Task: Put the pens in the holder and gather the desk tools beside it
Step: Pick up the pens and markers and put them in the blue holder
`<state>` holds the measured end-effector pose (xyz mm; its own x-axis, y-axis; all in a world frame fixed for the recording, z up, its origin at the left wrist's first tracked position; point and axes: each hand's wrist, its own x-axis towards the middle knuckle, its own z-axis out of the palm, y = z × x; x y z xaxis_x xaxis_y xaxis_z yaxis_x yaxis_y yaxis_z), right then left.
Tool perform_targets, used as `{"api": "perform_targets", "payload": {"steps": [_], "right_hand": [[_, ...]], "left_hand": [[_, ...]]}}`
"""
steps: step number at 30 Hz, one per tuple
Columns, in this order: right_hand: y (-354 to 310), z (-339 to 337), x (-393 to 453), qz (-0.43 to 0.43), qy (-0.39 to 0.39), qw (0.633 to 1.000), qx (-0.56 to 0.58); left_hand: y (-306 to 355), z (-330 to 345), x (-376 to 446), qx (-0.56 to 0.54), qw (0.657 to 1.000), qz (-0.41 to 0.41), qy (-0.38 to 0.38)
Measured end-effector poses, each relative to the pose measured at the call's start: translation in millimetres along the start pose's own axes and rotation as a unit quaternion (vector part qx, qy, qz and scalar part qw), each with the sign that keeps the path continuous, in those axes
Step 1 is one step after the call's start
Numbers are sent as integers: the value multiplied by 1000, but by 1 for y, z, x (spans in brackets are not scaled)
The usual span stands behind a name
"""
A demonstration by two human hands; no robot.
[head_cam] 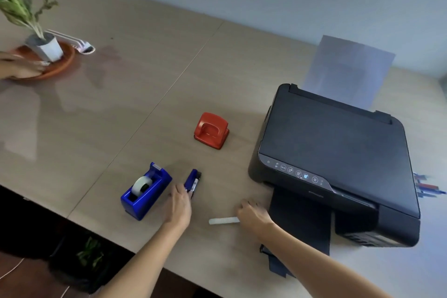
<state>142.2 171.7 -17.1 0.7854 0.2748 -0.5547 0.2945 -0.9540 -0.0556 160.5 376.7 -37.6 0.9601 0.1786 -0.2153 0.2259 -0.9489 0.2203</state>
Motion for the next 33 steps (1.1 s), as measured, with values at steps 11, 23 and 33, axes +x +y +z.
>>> {"api": "perform_targets", "payload": {"steps": [11,23,33], "right_hand": [[44,-77,-89,-56,180,934,303],[274,-90,-264,211,532,699,429],[393,-18,-256,331,433,729,414]], "left_hand": [[4,-13,-4,-17,991,40,-126],[218,-168,-22,-258,915,305,-52],[504,-107,-67,-15,872,462,-163]]}}
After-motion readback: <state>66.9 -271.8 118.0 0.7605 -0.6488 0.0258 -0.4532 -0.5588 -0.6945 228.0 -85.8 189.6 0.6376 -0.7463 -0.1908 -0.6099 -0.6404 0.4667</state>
